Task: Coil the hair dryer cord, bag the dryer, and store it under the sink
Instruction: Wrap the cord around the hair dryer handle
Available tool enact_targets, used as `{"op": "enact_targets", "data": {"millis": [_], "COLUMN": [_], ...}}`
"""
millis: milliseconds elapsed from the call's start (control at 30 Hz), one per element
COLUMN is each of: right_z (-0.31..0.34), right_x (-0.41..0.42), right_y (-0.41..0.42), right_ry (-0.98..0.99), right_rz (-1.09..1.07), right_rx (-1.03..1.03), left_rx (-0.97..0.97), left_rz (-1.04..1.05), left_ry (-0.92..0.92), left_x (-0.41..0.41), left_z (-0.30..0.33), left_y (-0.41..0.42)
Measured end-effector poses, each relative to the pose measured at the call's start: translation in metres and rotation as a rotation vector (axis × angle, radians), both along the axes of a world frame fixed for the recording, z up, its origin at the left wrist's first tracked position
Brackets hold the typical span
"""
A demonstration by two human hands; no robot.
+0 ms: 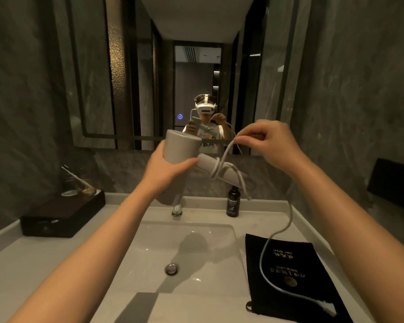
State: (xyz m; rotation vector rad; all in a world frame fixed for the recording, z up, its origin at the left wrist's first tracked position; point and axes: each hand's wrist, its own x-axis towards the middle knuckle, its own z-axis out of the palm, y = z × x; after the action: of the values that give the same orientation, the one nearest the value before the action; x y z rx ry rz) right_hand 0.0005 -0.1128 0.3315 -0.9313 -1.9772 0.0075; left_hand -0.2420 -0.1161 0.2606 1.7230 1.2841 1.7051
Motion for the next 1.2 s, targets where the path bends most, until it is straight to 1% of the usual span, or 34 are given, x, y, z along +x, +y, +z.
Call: {"op": "enact_targets", "data": {"millis": [100,200,267,400,433,567,600,667,767,867,967,1067,1133,1200], "right_z": [0.003,-0.001,-0.008,-0.021,-0.024,-0.028,-0.030,-0.037,-0.045,-0.041,-0.027,-0.010,0.001,0.011], "right_x": [0.003,0.001,-0.002,-0.015,-0.018,-0.023,-0.022,-0.024,-0.029,-0.030,-0.024,-0.016,-0.012,-0.010], "right_y": [0.004,0.008,0.006,0.001,0.004,0.004,0.004,0.001,-0.002,-0.008,-0.011,-0.013,-0.013,-0.011], "right_ry": [0.121,0.187,0.211,0.492,0.469,0.209,0.150,0.024,-0.128,-0.246,-0.280,-0.261,-0.264,-0.265], "right_rz": [0.039,0.093,0.151,0.319,0.318,0.239,0.229,0.188,0.104,0.074,-0.010,-0.109,-0.145,-0.161], "right_rx": [-0.023,-0.151,-0.221,-0.415,-0.427,-0.522,-0.512,-0.464,-0.403,-0.340,-0.230,-0.072,0.076,0.187], "left_rx": [-0.074,-0.103,-0.109,-0.131,-0.137,-0.171,-0.165,-0.132,-0.051,0.016,0.107,0.125,0.110,0.086], "left_rz": [-0.198,-0.308,-0.363,-0.410,-0.411,-0.399,-0.352,-0.188,0.042,0.224,0.357,0.403,0.344,0.238], "left_ry": [-0.087,-0.150,-0.231,-0.497,-0.575,-0.862,-0.905,-0.939,-0.891,-0.672,-0.443,-0.220,-0.100,-0.001], "left_x": [0.000,0.000,0.003,0.012,0.013,0.016,0.017,0.017,0.015,0.012,0.005,-0.005,-0.009,-0.013], "left_z": [0.001,0.009,0.014,0.017,0.018,0.018,0.019,0.022,0.027,0.027,0.024,0.021,0.021,0.024], "left_y": [-0.010,-0.016,-0.018,-0.016,-0.015,-0.009,-0.008,-0.006,-0.005,-0.004,-0.003,-0.006,-0.009,-0.014]}}
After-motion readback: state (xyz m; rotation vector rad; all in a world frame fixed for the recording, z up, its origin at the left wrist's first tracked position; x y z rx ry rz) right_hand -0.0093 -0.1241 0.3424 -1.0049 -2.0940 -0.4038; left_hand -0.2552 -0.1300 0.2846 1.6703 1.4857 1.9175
